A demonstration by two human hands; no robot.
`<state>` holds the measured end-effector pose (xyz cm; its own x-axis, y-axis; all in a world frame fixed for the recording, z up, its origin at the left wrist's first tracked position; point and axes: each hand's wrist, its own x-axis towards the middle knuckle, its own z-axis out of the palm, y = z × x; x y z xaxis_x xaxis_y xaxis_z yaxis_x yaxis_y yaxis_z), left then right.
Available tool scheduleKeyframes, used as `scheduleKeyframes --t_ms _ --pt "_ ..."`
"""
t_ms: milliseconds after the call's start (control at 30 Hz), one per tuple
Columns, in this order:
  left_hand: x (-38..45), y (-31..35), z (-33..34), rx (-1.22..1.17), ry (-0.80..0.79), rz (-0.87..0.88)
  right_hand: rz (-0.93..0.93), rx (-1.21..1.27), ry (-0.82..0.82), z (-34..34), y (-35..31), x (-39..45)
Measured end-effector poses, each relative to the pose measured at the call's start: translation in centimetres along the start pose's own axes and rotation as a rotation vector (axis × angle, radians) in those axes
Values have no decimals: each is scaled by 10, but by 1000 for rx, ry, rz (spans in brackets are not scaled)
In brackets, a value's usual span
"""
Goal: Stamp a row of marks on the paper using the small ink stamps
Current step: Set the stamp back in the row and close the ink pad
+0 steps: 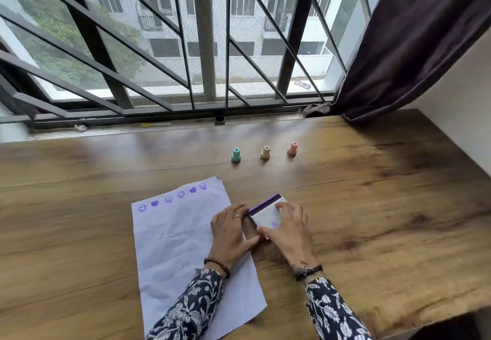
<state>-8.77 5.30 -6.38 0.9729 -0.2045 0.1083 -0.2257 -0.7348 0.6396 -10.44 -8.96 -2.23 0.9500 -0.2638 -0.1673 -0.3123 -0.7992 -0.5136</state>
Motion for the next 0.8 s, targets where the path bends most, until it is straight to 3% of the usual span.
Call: scheduleKeyframes --t_ms 367,467,600,800 --pt "-1 1 -2 -7 9 -4 -14 -19 26 3 -2 11" --pt "-1 3 -3 -8 12 -19 -33 169 27 0 8 13" --pt "0 5 -5 -68 37 -67 74 538 76 -11 27 15" --pt "6 6 -8 -11 -47 -66 116 616 108 -14 48 18"
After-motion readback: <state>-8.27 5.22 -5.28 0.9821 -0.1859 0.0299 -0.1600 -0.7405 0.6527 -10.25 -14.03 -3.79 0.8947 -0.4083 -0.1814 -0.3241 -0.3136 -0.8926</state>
